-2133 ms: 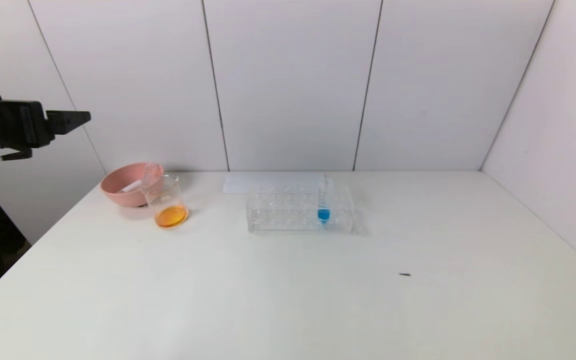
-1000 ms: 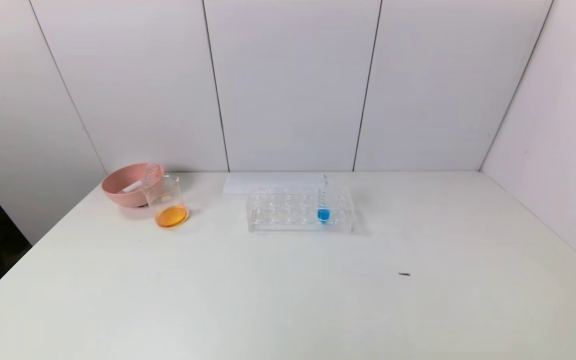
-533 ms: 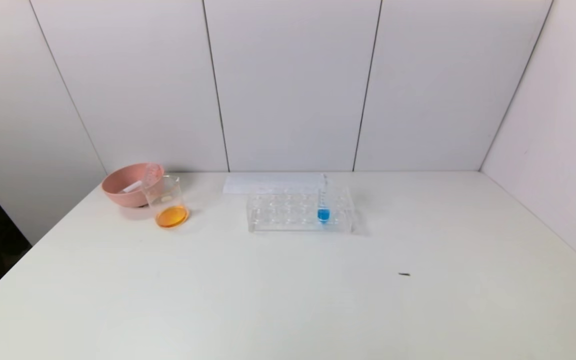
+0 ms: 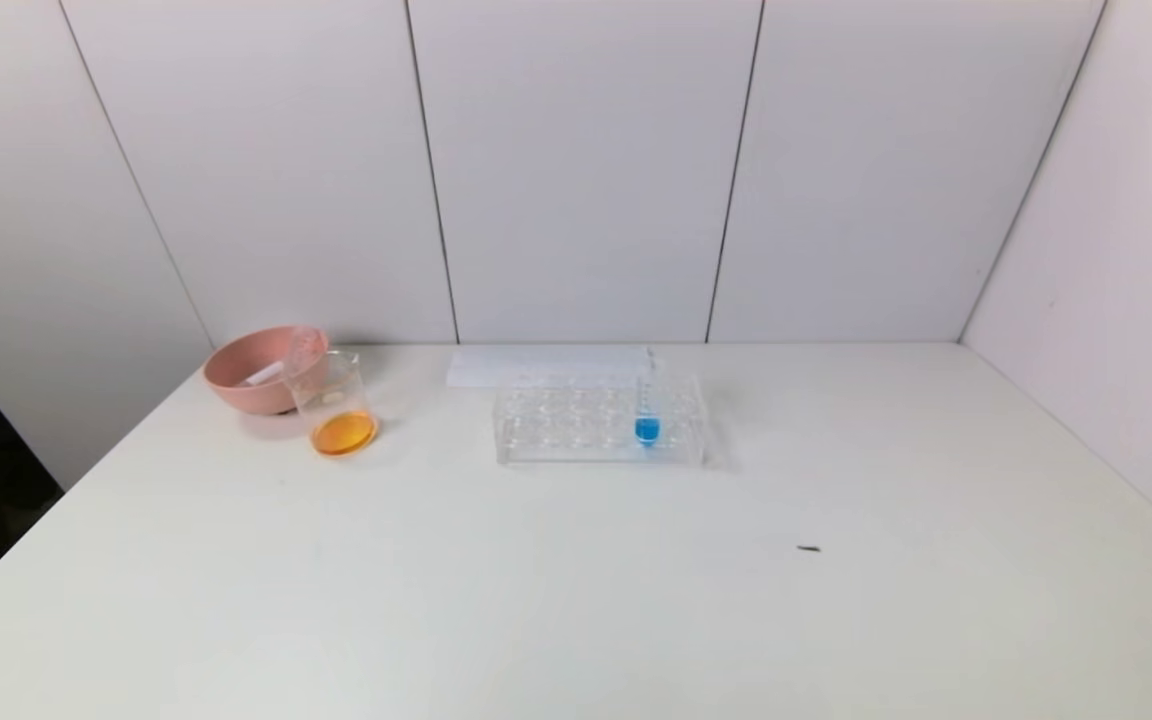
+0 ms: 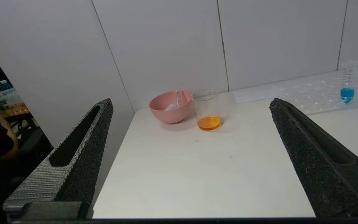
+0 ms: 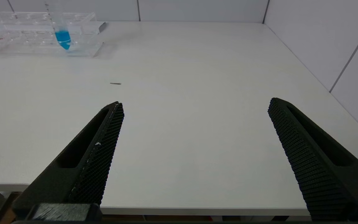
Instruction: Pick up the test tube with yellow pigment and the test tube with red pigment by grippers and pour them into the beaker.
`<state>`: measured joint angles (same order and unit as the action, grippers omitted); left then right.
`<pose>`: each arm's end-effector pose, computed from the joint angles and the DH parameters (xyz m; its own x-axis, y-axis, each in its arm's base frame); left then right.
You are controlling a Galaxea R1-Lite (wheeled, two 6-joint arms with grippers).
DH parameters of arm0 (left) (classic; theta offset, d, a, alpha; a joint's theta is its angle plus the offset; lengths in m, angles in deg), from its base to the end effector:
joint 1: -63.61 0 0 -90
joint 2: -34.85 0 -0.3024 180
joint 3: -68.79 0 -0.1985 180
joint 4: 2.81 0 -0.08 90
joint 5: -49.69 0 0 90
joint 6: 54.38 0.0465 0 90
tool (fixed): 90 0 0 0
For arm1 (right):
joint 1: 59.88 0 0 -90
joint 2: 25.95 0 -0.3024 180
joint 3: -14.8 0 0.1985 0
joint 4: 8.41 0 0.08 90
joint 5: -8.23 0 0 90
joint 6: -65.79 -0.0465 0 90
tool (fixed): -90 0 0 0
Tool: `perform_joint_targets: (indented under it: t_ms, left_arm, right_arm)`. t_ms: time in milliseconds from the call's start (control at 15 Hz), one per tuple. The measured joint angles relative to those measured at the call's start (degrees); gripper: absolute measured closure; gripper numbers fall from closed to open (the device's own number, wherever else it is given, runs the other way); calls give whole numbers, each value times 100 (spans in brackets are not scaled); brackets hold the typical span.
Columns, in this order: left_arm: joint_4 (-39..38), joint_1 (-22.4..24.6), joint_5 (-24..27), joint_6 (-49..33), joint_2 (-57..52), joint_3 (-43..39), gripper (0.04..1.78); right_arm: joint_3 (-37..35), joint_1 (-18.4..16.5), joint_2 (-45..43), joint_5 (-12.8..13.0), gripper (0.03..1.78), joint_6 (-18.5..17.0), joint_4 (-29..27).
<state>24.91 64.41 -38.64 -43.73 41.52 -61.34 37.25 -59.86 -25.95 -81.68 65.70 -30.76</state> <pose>-0.0337 -0.0018 0.2048 0.9636 -0.0157 0.2668 -0.0354 0.9820 0.1857 0.0076 -0.0001 0.0760 1.0000 -0.0012 0.0017 0.0012 1.0000 0.0016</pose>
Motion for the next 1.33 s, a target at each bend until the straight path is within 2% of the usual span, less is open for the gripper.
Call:
perform_joint_targets:
  t_ms: [267, 467, 733, 1133, 1333]
  left_arm:
    - [-1467, -28, -18, -361, -389, -1399, 6]
    - [-1738, -35, -20, -399, -581, -2044, 6]
    - [-1719, -38, -18, -391, -656, -2612, 6]
    - [-573, -38, -5, -416, -660, -2750, 6]
    - [-528, -38, -5, -549, -660, -2750, 6]
  right_arm:
    - [0, -2, 0, 0, 11, 0, 0]
    - [0, -2, 0, 0, 11, 0, 0]
    - [0, -2, 0, 0, 11, 0, 0]
    - [0, -2, 0, 0, 11, 0, 0]
    - [0, -2, 0, 0, 11, 0, 0]
